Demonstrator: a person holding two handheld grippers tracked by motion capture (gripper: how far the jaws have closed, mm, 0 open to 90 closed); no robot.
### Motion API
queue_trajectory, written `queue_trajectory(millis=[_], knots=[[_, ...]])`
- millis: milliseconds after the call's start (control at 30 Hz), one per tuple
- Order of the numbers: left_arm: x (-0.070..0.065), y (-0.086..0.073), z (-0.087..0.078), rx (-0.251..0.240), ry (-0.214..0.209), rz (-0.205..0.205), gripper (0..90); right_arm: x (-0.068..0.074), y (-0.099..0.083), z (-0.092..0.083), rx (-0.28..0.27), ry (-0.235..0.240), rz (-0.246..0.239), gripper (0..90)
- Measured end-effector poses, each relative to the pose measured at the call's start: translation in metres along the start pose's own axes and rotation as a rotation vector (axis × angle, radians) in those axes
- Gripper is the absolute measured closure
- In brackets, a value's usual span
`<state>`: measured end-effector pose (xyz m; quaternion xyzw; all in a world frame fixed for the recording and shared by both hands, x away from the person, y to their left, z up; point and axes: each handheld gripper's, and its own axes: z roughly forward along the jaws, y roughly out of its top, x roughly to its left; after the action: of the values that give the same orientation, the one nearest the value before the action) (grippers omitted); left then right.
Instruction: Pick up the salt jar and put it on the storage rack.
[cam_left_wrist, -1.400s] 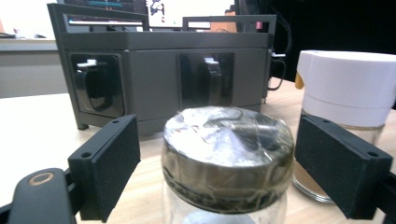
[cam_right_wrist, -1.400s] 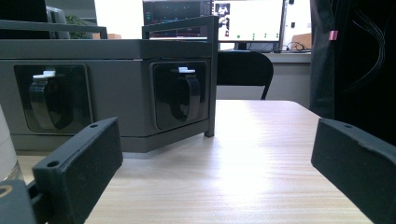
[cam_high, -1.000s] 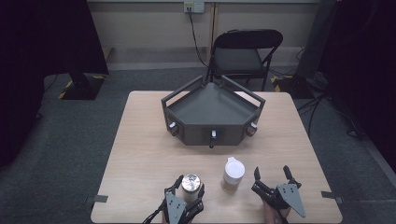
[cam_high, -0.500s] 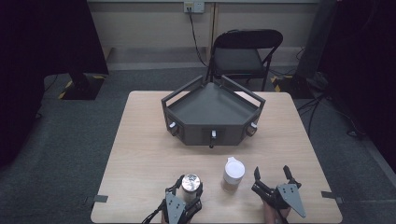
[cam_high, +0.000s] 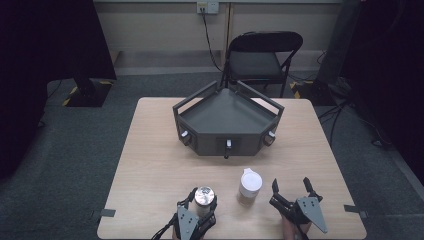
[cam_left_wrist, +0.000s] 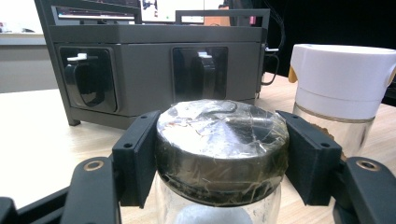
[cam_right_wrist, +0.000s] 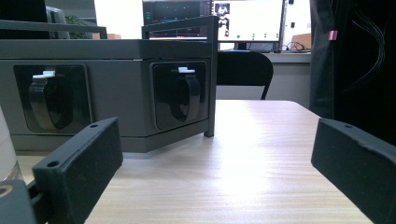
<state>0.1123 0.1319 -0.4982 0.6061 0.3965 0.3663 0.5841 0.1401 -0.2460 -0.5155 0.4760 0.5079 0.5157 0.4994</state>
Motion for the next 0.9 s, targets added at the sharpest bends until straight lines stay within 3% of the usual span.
queue_trajectory(millis=[467, 900], knots=[[0.014, 0.012, 0.001, -0.012, -0.039, 0.004, 34.6, 0.0, 0.0, 0.0, -0.001, -0.001, 0.0, 0.7], [0.042, 0.036, 0.012, -0.001, -0.132, 0.026, 34.6, 0.0, 0.0, 0.0, 0.0, -0.002, 0.0, 0.7]])
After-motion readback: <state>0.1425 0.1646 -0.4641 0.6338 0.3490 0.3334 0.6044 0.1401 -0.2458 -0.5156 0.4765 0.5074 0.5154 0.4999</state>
